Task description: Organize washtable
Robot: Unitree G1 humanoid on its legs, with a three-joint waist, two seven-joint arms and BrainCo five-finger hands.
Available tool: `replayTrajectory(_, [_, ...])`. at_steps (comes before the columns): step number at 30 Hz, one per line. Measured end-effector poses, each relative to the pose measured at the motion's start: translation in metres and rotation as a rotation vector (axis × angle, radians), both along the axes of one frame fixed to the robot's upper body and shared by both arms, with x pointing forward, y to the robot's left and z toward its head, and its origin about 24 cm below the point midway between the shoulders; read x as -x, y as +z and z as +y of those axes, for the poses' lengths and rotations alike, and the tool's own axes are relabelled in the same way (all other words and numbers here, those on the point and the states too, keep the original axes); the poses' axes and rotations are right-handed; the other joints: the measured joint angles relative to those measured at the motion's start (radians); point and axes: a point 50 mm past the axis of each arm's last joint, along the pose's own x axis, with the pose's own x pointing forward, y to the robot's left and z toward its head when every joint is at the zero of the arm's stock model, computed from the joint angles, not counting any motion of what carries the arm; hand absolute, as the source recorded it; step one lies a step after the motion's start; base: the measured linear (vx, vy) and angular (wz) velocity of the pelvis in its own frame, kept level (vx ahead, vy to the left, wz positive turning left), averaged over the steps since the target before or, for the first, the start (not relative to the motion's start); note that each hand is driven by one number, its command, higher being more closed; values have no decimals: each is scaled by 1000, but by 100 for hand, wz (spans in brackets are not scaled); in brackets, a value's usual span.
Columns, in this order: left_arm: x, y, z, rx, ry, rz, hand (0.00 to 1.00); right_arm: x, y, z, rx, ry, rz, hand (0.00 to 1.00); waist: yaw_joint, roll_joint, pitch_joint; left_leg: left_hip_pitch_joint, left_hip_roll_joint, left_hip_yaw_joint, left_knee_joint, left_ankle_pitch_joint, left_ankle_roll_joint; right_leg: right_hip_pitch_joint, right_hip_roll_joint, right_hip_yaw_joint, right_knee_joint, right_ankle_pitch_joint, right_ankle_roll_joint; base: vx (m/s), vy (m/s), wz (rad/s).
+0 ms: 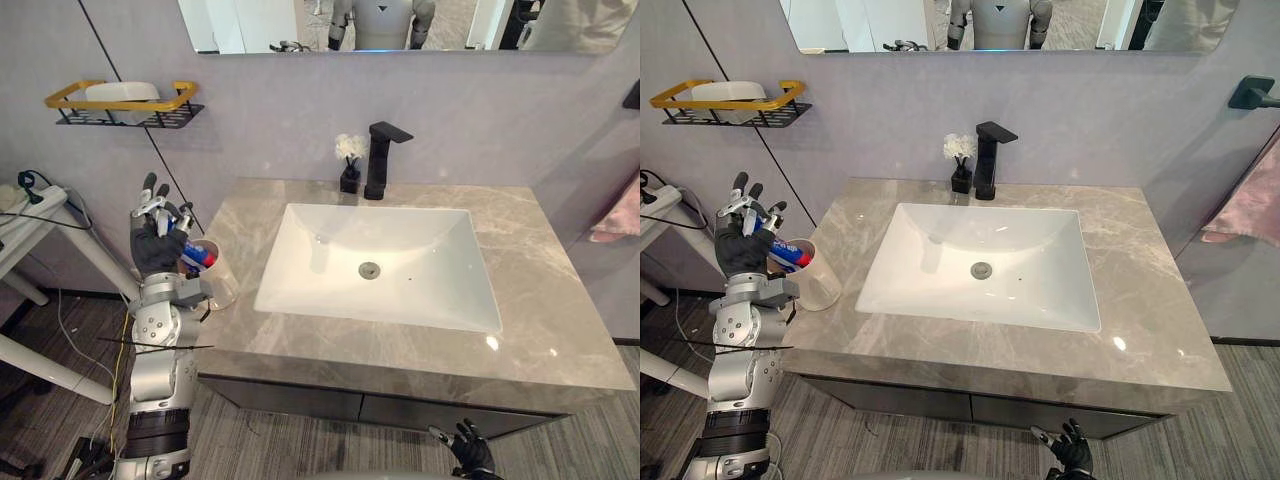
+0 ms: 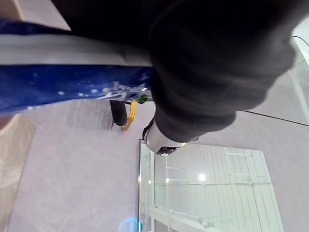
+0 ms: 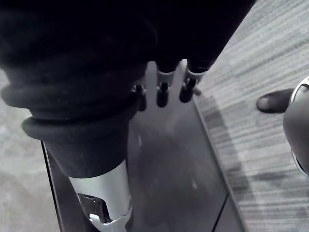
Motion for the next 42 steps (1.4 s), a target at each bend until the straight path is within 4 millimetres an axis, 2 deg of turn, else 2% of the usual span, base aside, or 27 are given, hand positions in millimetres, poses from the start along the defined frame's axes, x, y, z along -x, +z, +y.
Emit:
replayTrajectory(7, [1,2,2,0,8,-11,0,-1,0,3,-15,20,-8,0,-1,0,0,2,0,7,2,0,0,-2,0,0,0,1,1,0,0,0])
replayTrajectory(17, [28,57,5,-69,71,-277,0,-6,5,0,0,20,-39,0,0,14,7,1,0,-2,-1,-1,1,7,-1,-11,0,0,1,0,0,0])
replayTrajectory(23, [41,76,-1,-90,62,-394,0,-8,6,1,-1,22,-46,0,0,15,7,0,-2,-8,-2,0,2,8,-1,-13,0,0,1,0,0,0])
replayTrajectory(26, [49,80,1,-101,77,-424,0,-9,6,1,-2,22,-48,0,-2,15,8,1,-2,-9,-2,0,2,8,-1,-13,0,0,1,0,0,0])
replayTrajectory(31, [64,70,8,-74,142,-408,0,-9,6,2,-4,22,-48,0,1,15,8,1,-3,-14,-3,0,2,10,-2,-14,-1,0,0,-12,-7,2])
replayTrajectory(37, [91,24,6,113,213,-262,0,-7,3,8,-24,13,-38,0,5,6,14,0,-3,-16,-4,0,2,10,-2,-14,-1,0,0,-21,-14,0])
replayTrajectory(38, [92,19,4,133,213,-240,100,-7,2,8,-27,14,-34,0,8,4,15,0,-3,-16,-4,0,2,10,-2,-14,-1,0,0,-38,-25,1])
replayTrajectory(42, [98,1,-7,189,189,-155,100,-1,-3,11,-41,12,-3,0,29,-3,19,1,-4,-21,-6,1,3,12,-2,-19,-1,0,0,-14,-8,3])
